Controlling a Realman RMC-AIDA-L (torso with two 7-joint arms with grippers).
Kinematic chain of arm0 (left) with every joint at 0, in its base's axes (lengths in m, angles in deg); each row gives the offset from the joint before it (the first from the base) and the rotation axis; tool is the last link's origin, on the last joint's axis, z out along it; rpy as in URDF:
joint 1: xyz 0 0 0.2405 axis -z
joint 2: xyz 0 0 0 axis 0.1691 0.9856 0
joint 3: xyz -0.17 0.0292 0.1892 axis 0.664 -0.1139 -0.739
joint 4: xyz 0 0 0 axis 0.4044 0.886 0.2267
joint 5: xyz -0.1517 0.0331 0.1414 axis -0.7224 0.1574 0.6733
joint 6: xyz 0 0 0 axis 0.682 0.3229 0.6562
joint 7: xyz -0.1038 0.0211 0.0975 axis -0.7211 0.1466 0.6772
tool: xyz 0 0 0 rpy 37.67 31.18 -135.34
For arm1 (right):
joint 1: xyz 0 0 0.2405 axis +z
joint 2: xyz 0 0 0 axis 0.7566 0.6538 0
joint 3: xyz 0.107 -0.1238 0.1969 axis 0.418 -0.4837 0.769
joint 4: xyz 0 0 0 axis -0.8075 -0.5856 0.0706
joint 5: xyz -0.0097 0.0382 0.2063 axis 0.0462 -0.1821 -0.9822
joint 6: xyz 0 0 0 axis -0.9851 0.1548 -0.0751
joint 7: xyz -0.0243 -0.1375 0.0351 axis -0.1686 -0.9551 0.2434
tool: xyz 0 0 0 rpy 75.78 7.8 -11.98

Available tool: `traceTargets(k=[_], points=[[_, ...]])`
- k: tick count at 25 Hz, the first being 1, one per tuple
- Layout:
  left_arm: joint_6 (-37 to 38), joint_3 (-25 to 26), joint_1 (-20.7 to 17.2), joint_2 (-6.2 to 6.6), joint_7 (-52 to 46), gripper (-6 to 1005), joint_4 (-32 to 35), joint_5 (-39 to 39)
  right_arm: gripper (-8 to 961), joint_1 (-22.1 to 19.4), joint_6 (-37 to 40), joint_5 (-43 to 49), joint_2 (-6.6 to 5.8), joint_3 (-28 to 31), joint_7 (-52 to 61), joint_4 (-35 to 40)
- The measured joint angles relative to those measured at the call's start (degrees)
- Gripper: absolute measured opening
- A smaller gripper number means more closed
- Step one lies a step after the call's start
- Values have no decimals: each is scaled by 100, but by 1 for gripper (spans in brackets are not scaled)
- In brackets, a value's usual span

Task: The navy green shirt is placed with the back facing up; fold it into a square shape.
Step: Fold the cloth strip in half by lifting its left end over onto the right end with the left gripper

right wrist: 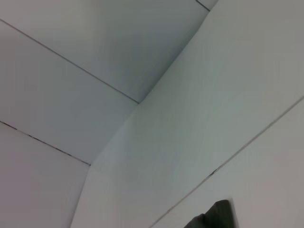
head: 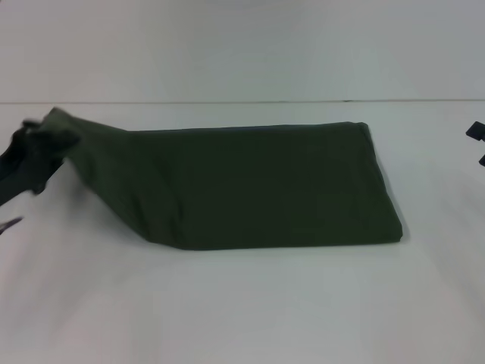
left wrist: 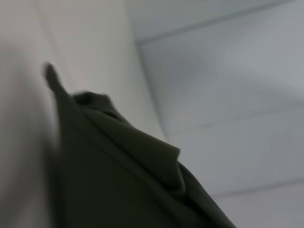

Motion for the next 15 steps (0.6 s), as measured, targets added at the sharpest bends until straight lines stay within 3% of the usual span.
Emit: traceTargets(k=[1,2,5,9,12,15], points=[[0,0,0,0,0,36,0,0,896,2,1,0,1,-8,-2,0],[237,-32,294,-30,-5,37,5,-1,896,6,2,0,0,-13,-4,0],[420,-93,584,-103,19,37,28,15,894,16,15,0,4,-18,-8,0],[520,-450,919,-370,83,38,321,3,892,16,19,0,19,-23,-28,0],[483,-725,1106,-671,246,38,544,-5,891,17,19,0,32,-29,-75,-22],[174,-1256,1348,-705,339,39,393,-9,890,33,18,-1,26,-35,-97,-78]])
